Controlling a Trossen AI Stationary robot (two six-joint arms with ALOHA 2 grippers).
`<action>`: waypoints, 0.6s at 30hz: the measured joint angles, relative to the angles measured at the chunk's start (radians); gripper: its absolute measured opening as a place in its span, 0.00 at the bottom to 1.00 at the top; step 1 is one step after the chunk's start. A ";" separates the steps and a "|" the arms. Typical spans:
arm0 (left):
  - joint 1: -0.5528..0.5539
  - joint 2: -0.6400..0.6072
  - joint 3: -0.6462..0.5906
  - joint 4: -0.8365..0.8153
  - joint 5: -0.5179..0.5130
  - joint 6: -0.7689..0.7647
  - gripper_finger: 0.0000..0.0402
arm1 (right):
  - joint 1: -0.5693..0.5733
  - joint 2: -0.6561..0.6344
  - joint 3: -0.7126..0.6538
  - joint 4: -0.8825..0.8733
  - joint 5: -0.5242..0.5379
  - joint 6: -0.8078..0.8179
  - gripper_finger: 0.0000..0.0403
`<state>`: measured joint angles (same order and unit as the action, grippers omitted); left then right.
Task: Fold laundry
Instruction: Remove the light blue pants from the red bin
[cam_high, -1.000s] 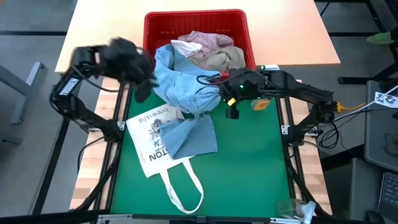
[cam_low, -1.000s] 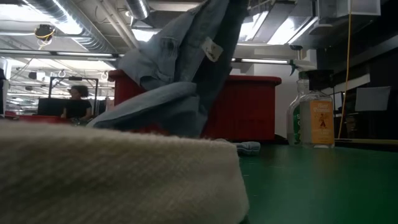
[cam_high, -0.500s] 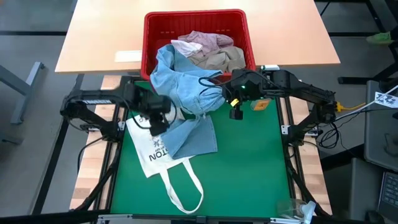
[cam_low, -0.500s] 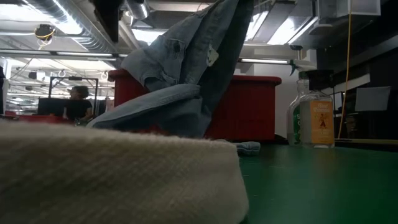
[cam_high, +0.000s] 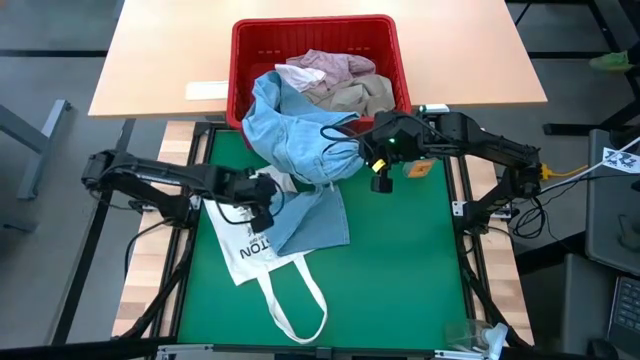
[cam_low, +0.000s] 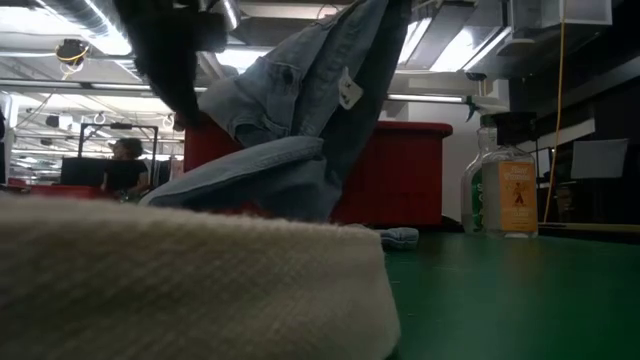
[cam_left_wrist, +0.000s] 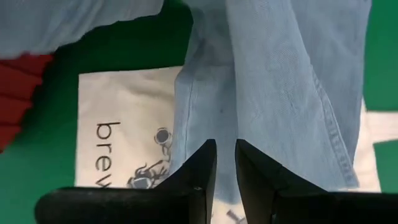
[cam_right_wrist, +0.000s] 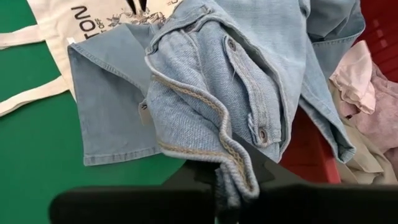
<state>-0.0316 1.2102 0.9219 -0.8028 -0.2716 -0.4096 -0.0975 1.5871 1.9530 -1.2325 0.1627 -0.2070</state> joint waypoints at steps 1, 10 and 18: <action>0.002 -0.038 -0.043 0.043 0.000 -0.007 0.14 | 0.000 0.000 0.000 -0.002 -0.001 0.000 0.05; 0.043 -0.227 -0.447 0.676 -0.013 -0.007 0.14 | 0.000 0.000 0.000 0.000 -0.018 0.000 0.09; 0.096 -0.190 -0.592 1.064 -0.085 -0.007 0.15 | 0.000 0.000 0.000 0.004 -0.018 0.000 0.04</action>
<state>0.0645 1.0203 0.3302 0.2610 -0.3566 -0.4171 -0.0978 1.5867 1.9530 -1.2289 0.1448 -0.2067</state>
